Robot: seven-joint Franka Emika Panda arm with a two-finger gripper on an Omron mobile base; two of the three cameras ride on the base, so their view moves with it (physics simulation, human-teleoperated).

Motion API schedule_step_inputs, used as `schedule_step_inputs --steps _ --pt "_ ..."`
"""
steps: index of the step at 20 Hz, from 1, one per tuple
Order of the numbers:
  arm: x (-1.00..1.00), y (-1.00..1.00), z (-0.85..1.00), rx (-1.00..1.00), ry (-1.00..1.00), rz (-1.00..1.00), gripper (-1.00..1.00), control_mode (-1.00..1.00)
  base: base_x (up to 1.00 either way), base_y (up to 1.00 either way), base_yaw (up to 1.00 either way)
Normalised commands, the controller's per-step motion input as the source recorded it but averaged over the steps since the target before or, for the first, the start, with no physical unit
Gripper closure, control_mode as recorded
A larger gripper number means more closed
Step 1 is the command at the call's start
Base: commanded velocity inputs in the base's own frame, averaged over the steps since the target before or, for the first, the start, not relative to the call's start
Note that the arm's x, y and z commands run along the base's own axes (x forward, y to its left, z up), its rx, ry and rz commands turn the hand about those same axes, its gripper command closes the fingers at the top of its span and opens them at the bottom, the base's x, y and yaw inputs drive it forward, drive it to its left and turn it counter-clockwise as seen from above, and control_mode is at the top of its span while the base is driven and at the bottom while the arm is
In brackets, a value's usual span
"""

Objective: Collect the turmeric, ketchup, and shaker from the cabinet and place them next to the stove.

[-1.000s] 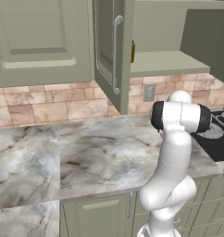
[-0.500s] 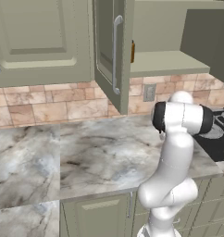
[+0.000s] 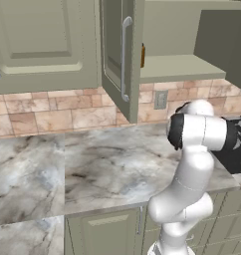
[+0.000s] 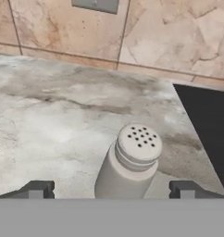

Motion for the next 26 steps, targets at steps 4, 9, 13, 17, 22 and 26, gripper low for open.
schedule_step_inputs --steps 4,9,13,17,22,26 --pt "0.00 0.00 0.65 0.00 0.00 -0.05 -1.00 -1.00 0.00 0.00 0.00" --pt "-0.01 0.00 0.79 0.00 -0.01 -0.06 -1.00 -1.00 0.00 0.00 0.00" --pt "-0.16 0.00 0.90 0.00 0.00 -0.04 -1.00 -1.00 0.00 0.00 0.00" --pt "-0.34 0.00 0.97 0.02 0.00 -0.01 -1.00 -1.00 0.00 0.00 0.00" --pt "-0.37 0.00 1.00 0.07 0.00 0.00 -1.00 -1.00 0.00 0.00 0.00" --pt "-0.26 0.00 1.00 0.10 0.00 0.00 -1.00 -1.00 0.00 0.00 0.00"
